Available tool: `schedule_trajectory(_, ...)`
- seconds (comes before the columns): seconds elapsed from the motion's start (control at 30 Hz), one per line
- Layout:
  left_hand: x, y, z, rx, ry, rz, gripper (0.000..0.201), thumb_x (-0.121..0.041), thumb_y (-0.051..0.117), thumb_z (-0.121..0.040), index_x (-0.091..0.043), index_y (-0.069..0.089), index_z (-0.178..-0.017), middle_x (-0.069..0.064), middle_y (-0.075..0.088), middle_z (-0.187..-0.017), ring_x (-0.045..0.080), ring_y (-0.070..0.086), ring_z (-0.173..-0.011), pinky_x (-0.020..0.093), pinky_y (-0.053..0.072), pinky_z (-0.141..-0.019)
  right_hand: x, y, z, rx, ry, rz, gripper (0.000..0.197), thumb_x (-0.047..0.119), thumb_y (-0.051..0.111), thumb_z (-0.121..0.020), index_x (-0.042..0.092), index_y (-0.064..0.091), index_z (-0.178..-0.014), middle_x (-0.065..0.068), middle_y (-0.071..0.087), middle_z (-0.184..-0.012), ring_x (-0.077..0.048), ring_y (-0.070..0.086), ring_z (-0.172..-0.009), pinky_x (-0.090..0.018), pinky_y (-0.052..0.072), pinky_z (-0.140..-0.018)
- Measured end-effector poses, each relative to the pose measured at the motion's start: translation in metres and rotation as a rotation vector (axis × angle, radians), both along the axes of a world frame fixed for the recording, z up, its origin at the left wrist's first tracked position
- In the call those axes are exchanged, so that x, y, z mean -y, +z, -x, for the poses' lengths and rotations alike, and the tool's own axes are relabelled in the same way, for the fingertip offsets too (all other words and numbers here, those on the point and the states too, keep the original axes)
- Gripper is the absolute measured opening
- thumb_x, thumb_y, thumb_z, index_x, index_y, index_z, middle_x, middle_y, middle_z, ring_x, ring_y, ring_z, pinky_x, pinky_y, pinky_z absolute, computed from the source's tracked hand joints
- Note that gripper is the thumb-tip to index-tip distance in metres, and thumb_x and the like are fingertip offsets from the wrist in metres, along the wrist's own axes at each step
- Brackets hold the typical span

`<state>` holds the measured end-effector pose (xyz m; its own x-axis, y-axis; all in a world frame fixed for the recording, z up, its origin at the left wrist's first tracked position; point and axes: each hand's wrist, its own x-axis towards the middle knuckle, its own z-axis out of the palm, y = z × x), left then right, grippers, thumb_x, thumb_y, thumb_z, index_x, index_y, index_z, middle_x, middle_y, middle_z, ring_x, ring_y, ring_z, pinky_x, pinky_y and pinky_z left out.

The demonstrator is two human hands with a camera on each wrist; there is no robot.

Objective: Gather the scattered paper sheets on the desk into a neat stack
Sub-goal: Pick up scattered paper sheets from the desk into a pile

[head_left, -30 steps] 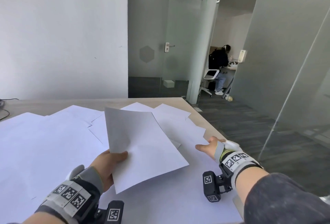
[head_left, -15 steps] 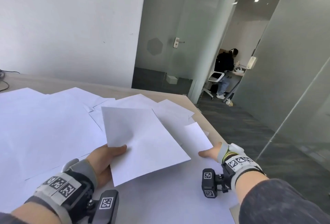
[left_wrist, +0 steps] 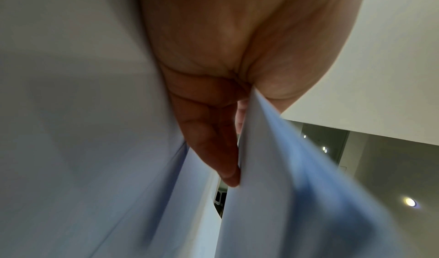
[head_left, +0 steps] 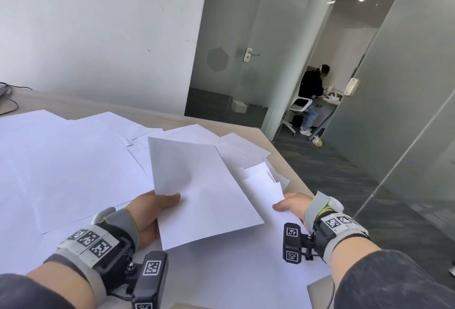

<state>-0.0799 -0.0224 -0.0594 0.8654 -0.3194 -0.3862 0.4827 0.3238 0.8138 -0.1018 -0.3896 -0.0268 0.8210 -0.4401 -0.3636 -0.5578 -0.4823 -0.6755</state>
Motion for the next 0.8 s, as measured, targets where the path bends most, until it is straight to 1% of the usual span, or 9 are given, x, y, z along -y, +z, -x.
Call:
schedule_trajectory(0.13, 0.000, 0.000, 0.000, -0.011, 0.009, -0.007, 0.032, -0.004, 0.059, -0.095, -0.003, 0.064, -0.127, 0.024, 0.072, -0.118, 0.043, 0.069, -0.106, 0.054, 0.055, -0.091, 0.002, -0.001, 0.002, 0.074, -0.004, 0.041, 0.029, 0.004, 0.073, -0.086, 0.002, 0.070, -0.115, -0.017, 0.072, -0.112, -0.032, 0.067, -0.099, -0.031, 0.052, -0.084)
schedule_trajectory(0.27, 0.000, 0.001, 0.001, -0.017, 0.021, -0.015, 0.030, -0.005, 0.059, -0.096, -0.004, 0.065, -0.125, 0.021, 0.074, -0.115, 0.040, 0.070, -0.105, 0.052, 0.054, -0.091, 0.015, 0.002, 0.001, 0.143, -0.096, 0.067, 0.031, 0.004, 0.073, -0.087, -0.001, 0.067, -0.117, -0.019, 0.071, -0.114, -0.034, 0.067, -0.101, -0.038, 0.052, -0.096)
schedule_trajectory(0.33, 0.000, 0.001, 0.001, -0.020, 0.026, -0.021, 0.030, -0.005, 0.060, -0.096, -0.005, 0.065, -0.125, 0.020, 0.074, -0.115, 0.040, 0.070, -0.107, 0.054, 0.054, -0.093, 0.026, 0.003, 0.000, 0.201, -0.155, 0.064, 0.038, 0.004, 0.073, -0.086, -0.004, 0.064, -0.122, -0.018, 0.069, -0.116, -0.034, 0.067, -0.104, -0.041, 0.051, -0.100)
schedule_trajectory(0.4, 0.000, 0.002, 0.002, -0.023, 0.028, -0.028, 0.031, -0.006, 0.061, -0.095, -0.005, 0.064, -0.126, 0.021, 0.074, -0.117, 0.041, 0.069, -0.110, 0.055, 0.053, -0.095, 0.034, 0.008, 0.002, 0.276, -0.213, 0.044, 0.035, -0.001, 0.070, -0.087, -0.004, 0.064, -0.122, -0.018, 0.068, -0.112, -0.031, 0.065, -0.099, -0.042, 0.050, -0.099)
schedule_trajectory(0.47, 0.001, 0.005, 0.003, -0.025, 0.036, -0.041, 0.033, -0.005, 0.062, -0.094, -0.005, 0.064, -0.127, 0.021, 0.073, -0.118, 0.042, 0.068, -0.112, 0.056, 0.054, -0.094, 0.041, 0.016, 0.007, 0.362, -0.280, 0.007, 0.027, -0.004, 0.065, -0.090, -0.003, 0.065, -0.117, -0.020, 0.068, -0.104, -0.030, 0.062, -0.090, -0.041, 0.052, -0.087)
schedule_trajectory(0.53, 0.002, 0.007, 0.005, -0.029, 0.044, -0.055, 0.033, -0.005, 0.062, -0.094, -0.004, 0.064, -0.127, 0.022, 0.073, -0.118, 0.042, 0.068, -0.111, 0.055, 0.055, -0.091, 0.044, 0.025, 0.013, 0.452, -0.348, -0.025, 0.017, -0.003, 0.063, -0.091, -0.002, 0.066, -0.107, -0.015, 0.066, -0.088, -0.029, 0.060, -0.078, -0.035, 0.049, -0.074)
schedule_trajectory(0.6, 0.003, 0.009, 0.006, -0.033, 0.049, -0.068, 0.034, -0.006, 0.063, -0.094, -0.004, 0.063, -0.127, 0.022, 0.072, -0.119, 0.042, 0.068, -0.110, 0.054, 0.056, -0.088, 0.046, 0.034, 0.016, 0.571, -0.429, -0.031, 0.016, 0.001, 0.063, -0.090, -0.004, 0.068, -0.104, -0.014, 0.064, -0.083, -0.028, 0.059, -0.075, -0.035, 0.049, -0.072)
schedule_trajectory(0.7, 0.004, 0.013, 0.007, -0.038, 0.052, -0.080, 0.031, -0.005, 0.061, -0.094, -0.004, 0.063, -0.125, 0.023, 0.071, -0.119, 0.042, 0.069, -0.105, 0.051, 0.057, -0.082, 0.037, 0.056, 0.026, 0.769, -0.539, -0.064, 0.013, 0.010, 0.060, -0.091, 0.005, 0.069, -0.099, -0.009, 0.064, -0.081, -0.025, 0.054, -0.063, -0.029, 0.046, -0.060)
schedule_trajectory(0.8, 0.005, 0.016, 0.009, -0.031, 0.051, -0.086, 0.025, -0.003, 0.058, -0.096, -0.003, 0.063, -0.121, 0.023, 0.071, -0.113, 0.038, 0.069, -0.094, 0.049, 0.055, -0.079, 0.022, 0.084, 0.036, 0.977, -0.583, -0.113, 0.016, 0.016, 0.057, -0.093, 0.014, 0.069, -0.104, -0.004, 0.066, -0.087, -0.025, 0.056, -0.069, -0.025, 0.043, -0.063)
